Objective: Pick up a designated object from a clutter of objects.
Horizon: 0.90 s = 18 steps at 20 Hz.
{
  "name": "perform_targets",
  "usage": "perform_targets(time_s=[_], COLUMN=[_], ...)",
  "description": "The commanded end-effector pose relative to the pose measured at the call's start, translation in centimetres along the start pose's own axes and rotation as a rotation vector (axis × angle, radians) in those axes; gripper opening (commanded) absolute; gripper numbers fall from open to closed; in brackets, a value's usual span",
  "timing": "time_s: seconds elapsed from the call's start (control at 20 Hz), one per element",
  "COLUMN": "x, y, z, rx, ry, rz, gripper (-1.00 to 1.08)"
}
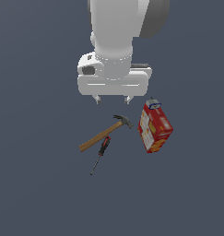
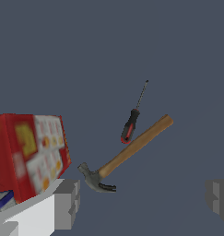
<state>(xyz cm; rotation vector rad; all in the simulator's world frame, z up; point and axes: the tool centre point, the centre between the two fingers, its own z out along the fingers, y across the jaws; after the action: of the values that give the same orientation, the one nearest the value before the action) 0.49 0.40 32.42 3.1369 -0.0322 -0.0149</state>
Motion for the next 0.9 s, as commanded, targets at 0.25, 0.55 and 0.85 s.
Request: perform_targets(time_s=[0.25,0.55,0.85], x=[-0.3,-0.6,-0.4], y=[-1.6,-2.9,-2.8], z=[0.5,1.0,1.4], rx=[0.007,0.014,0.014], ry=[-0.013,-0.023,-0.023], rz=[-0.039,-0.07,-0.064], gripper=[1.0,1.0,1.0])
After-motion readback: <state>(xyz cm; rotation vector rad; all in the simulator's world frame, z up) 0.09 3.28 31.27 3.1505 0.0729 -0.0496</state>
